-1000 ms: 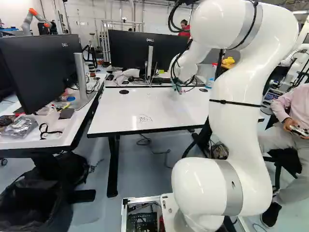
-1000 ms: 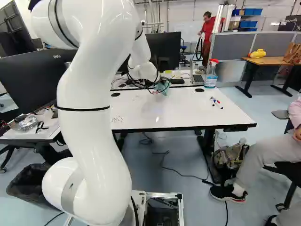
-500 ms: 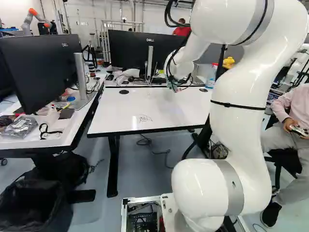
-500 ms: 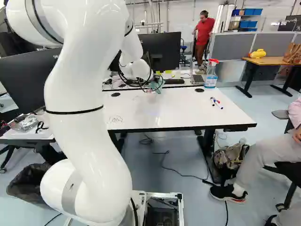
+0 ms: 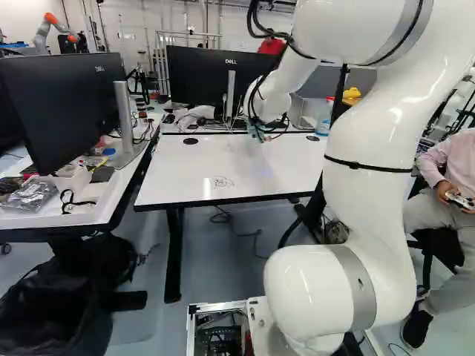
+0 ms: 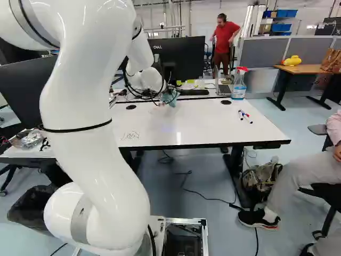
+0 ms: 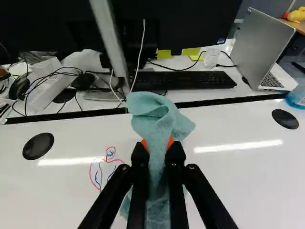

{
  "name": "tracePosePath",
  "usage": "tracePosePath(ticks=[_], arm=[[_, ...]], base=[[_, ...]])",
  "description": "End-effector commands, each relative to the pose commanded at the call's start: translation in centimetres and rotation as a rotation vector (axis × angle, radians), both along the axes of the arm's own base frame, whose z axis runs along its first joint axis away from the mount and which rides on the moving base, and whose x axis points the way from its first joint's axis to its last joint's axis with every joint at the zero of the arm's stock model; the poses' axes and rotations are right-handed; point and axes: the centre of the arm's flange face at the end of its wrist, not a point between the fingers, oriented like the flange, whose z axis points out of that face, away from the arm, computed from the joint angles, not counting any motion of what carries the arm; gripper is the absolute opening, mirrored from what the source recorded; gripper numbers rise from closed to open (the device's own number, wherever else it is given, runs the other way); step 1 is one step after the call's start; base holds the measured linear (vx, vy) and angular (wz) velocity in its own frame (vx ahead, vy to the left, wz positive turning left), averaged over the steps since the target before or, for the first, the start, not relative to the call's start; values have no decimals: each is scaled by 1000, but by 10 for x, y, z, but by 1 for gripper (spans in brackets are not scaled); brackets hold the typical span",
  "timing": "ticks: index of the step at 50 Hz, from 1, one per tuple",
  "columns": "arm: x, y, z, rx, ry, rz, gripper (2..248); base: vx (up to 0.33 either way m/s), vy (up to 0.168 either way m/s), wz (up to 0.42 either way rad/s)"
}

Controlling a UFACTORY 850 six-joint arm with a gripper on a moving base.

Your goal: Clean the table with the green towel

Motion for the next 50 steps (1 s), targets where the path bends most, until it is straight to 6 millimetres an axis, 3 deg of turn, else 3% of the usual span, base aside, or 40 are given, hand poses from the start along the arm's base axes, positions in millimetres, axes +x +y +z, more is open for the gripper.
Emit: tracePosePath(ticks=[50], arm=[[-31,72,1,-1,26,127,47]], base=[[0,0,0]])
